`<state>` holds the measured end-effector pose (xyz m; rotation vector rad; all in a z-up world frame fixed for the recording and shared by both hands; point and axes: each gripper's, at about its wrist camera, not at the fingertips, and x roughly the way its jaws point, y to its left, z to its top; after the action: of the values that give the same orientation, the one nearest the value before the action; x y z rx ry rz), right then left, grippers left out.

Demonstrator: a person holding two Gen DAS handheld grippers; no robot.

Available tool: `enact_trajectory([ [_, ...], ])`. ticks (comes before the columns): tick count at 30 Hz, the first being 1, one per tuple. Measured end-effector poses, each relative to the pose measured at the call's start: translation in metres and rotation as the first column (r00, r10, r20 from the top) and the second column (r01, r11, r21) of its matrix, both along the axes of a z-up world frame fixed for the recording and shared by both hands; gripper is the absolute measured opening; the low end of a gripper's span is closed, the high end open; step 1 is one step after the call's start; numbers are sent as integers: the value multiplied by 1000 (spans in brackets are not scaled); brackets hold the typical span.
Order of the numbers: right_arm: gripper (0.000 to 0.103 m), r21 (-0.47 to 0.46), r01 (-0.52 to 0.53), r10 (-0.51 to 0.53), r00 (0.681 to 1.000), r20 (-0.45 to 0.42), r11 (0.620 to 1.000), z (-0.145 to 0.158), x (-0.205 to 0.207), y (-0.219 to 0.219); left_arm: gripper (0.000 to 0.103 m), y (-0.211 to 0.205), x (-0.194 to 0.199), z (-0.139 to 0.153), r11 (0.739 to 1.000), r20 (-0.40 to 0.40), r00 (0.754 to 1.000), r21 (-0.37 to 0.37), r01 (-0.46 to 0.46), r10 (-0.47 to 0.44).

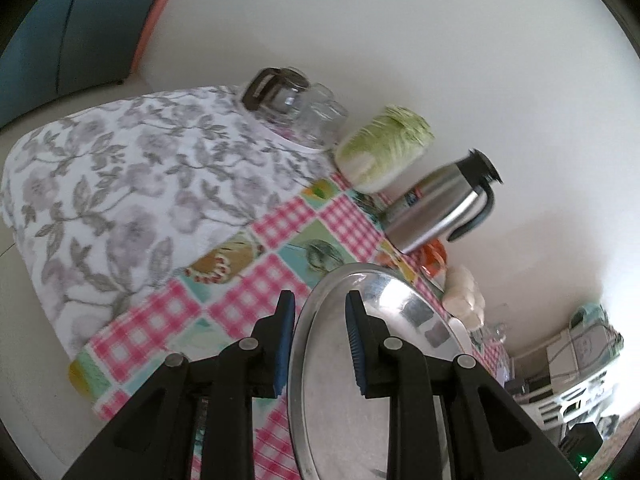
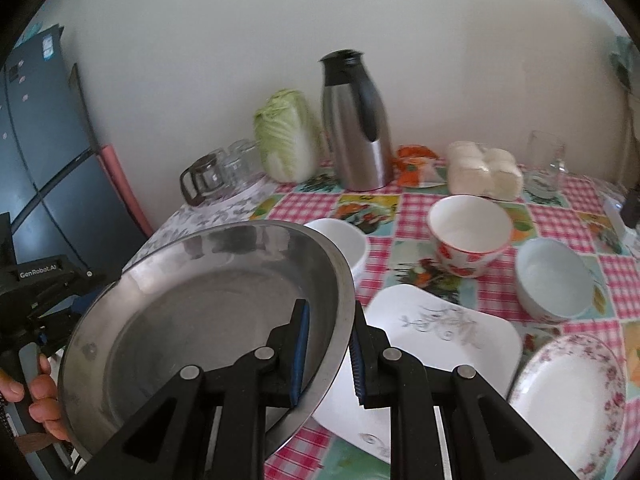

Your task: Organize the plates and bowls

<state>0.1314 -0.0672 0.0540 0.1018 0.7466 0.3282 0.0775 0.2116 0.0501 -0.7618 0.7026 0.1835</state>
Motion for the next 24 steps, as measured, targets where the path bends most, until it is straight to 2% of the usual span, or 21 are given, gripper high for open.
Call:
enact_trajectory([
  [14,20,16,123,-123,992,8,992,3,-25,-63,25,-63,11,10,990,-3,992,60,126,-126],
  [24,20,69,189,-188,982,-28,979,1,-31,-109,25,-99,23,9,974,0,974,15,225,-225],
])
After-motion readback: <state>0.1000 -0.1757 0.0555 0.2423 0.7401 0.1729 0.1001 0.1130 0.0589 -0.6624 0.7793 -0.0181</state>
